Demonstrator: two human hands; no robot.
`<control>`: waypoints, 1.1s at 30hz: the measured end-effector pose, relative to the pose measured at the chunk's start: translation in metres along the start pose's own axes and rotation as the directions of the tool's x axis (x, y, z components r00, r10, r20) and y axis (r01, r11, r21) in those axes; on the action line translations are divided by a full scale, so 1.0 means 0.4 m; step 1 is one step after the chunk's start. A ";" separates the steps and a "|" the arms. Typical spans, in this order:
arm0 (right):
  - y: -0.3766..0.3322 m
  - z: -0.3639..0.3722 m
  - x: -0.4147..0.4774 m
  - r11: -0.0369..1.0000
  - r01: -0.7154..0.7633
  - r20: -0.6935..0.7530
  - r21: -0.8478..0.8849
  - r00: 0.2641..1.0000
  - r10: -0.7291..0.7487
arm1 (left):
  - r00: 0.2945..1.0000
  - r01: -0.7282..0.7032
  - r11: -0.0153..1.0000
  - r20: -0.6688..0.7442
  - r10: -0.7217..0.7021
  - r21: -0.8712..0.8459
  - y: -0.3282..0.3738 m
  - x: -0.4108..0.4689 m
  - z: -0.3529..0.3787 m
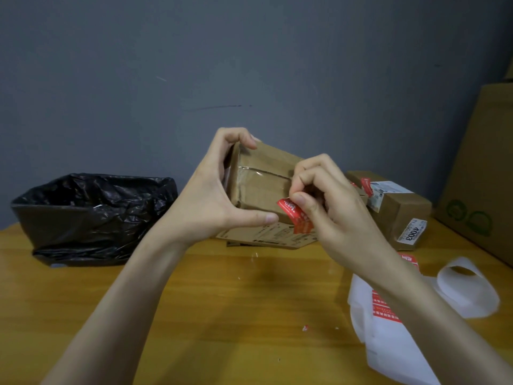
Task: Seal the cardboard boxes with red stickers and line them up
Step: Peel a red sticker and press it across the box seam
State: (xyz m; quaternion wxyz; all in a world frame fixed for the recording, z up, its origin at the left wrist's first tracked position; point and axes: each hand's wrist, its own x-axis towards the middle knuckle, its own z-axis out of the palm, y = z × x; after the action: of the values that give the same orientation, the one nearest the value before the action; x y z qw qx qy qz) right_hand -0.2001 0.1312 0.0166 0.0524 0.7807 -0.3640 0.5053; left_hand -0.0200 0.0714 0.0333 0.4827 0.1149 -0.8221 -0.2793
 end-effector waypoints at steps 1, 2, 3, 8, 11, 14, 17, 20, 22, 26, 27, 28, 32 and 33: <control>0.001 -0.002 0.001 0.999 -0.014 -0.004 0.035 1.000 0.015 | 1.000 0.001 1.000 0.006 -0.001 -0.011 -0.004 0.000 -0.002; -0.001 -0.005 0.003 0.993 -0.042 -0.017 0.110 0.999 0.044 | 1.000 0.002 1.000 0.012 -0.002 -0.020 -0.009 -0.001 -0.003; -0.005 -0.011 0.006 0.969 -0.084 -0.026 0.231 0.995 0.093 | 1.000 0.007 1.000 0.015 -0.006 -0.030 -0.012 -0.002 -0.004; -0.013 -0.036 0.014 0.988 -0.085 -0.005 0.133 0.996 0.087 | 0.998 0.058 0.994 0.032 -0.055 -0.093 -0.020 -0.003 -0.011; -0.013 -0.029 0.017 0.994 -0.093 0.007 0.048 0.996 0.093 | 0.993 0.107 0.986 0.064 -0.099 -0.130 -0.018 -0.006 -0.012; -0.016 -0.024 0.016 0.993 -0.104 0.028 0.060 0.994 0.103 | 0.984 0.162 0.975 0.095 -0.149 -0.150 -0.023 -0.011 -0.010; -0.008 -0.016 0.012 0.980 -0.164 0.093 0.115 0.984 0.154 | 0.966 0.247 0.952 0.120 -0.228 -0.181 -0.038 -0.017 -0.005; 0.005 -0.005 0.005 0.955 -0.237 0.160 0.178 0.964 0.210 | 0.940 0.335 0.893 0.168 -0.296 -0.301 -0.062 -0.030 0.000; 0.012 0.001 0.002 0.927 -0.294 0.204 0.234 0.947 0.249 | 0.922 0.386 0.851 0.182 -0.342 -0.355 -0.078 -0.040 0.005; 0.026 0.005 -0.005 0.861 -0.378 0.232 0.339 0.921 0.313 | 0.888 0.460 0.788 0.198 -0.416 -0.408 -0.109 -0.064 0.015; 0.028 0.006 -0.006 0.856 -0.394 0.244 0.334 0.914 0.326 | 0.883 0.469 0.778 0.200 -0.425 -0.419 -0.117 -0.069 0.016; 0.030 0.007 -0.006 0.853 -0.408 0.254 0.325 0.907 0.337 | 0.879 0.476 0.771 0.200 -0.433 -0.424 -0.126 -0.072 0.019; 0.026 -0.005 -0.002 0.852 -0.446 0.300 0.275 0.881 0.365 | 0.838 0.546 0.744 0.223 -0.499 -0.386 -0.145 -0.078 0.020; 0.025 -0.007 -0.002 0.860 -0.453 0.327 0.237 0.870 0.368 | 0.822 0.569 0.745 0.239 -0.516 -0.349 -0.147 -0.077 0.016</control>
State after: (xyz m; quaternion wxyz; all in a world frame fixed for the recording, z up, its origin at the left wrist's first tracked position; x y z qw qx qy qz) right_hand -0.2087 0.1255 0.0145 -0.2292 0.7439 -0.4442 0.4435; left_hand -0.0146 0.0398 -0.0252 0.3399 0.2288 -0.7054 -0.5784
